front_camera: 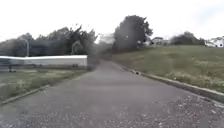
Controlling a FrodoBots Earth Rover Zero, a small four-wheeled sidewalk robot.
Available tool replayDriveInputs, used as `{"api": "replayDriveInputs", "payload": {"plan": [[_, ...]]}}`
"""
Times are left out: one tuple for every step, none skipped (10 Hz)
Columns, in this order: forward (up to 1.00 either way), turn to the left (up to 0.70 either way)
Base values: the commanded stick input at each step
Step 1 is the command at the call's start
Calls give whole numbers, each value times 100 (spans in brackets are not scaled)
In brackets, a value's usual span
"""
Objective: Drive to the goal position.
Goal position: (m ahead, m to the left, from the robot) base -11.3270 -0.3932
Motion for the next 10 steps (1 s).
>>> {"api": "replayDriveInputs", "payload": {"plan": [[0, 45], [0, 45], [0, 45], [0, 45], [22, 39], [53, 31], [70, 27], [70, 27], [70, 27], [70, 27]]}}
